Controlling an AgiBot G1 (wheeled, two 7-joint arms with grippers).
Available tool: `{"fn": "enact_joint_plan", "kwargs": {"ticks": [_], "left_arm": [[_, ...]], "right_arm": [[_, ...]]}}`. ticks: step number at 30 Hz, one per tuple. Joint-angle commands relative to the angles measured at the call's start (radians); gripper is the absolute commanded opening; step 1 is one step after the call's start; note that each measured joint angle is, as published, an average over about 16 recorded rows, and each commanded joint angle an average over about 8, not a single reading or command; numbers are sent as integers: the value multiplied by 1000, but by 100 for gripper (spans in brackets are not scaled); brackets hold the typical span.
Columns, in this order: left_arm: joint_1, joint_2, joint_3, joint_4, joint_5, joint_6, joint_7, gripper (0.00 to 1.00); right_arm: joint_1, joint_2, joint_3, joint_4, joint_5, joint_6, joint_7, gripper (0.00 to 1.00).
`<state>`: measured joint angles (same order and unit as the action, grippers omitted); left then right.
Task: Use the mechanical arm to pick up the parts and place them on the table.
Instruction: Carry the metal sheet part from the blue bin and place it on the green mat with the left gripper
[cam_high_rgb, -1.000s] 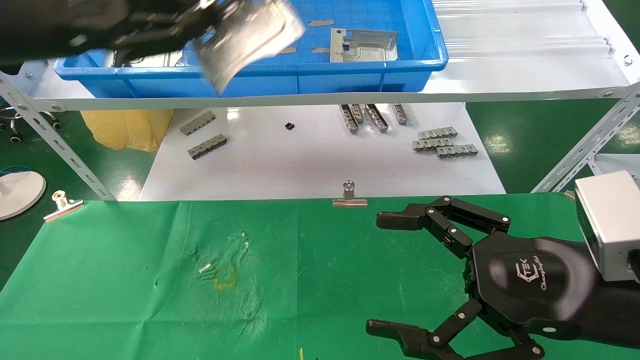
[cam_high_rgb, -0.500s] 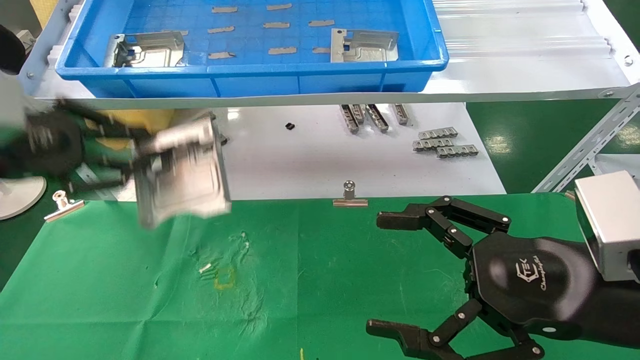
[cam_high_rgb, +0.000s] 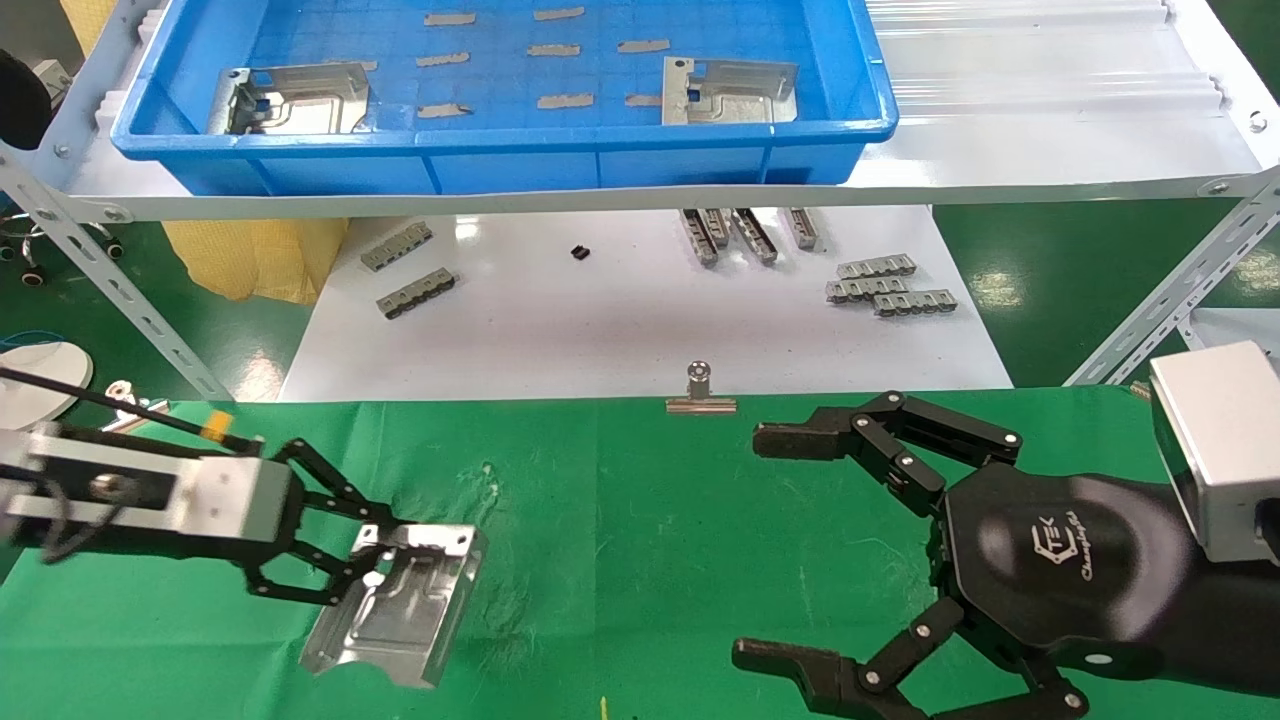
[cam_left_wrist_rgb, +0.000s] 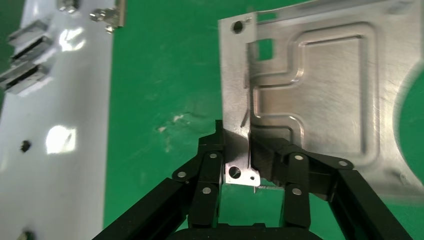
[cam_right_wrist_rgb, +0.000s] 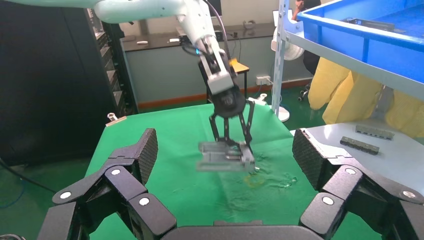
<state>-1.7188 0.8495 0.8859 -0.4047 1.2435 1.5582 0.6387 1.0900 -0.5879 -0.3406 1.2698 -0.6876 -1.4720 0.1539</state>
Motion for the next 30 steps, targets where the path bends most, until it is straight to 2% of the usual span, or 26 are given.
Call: {"fn": "enact_joint_plan", "kwargs": {"ticks": [1, 3, 4, 5, 16, 24, 30], "left_arm": [[3, 27, 15, 35, 14, -4, 37, 64], [1, 49, 21, 72, 20, -14, 53, 87], [-1, 61, 22, 92, 22, -21, 56, 96], [-4, 72, 24, 113, 24, -29, 56, 100], [-33, 161, 36, 281, 46, -93, 11, 100], [-54, 175, 39, 336, 50, -85, 0, 100], [-70, 160, 27, 362, 31, -20, -20, 100]], "right_arm": [[0, 0, 0, 0, 0, 0, 0, 100], [0, 0, 0, 0, 0, 0, 0, 100], [0, 0, 0, 0, 0, 0, 0, 100], [0, 0, 0, 0, 0, 0, 0, 100], [0, 0, 0, 0, 0, 0, 0, 100], [0, 0, 0, 0, 0, 0, 0, 100], [0, 0, -1, 0, 0, 0, 0, 100]]}}
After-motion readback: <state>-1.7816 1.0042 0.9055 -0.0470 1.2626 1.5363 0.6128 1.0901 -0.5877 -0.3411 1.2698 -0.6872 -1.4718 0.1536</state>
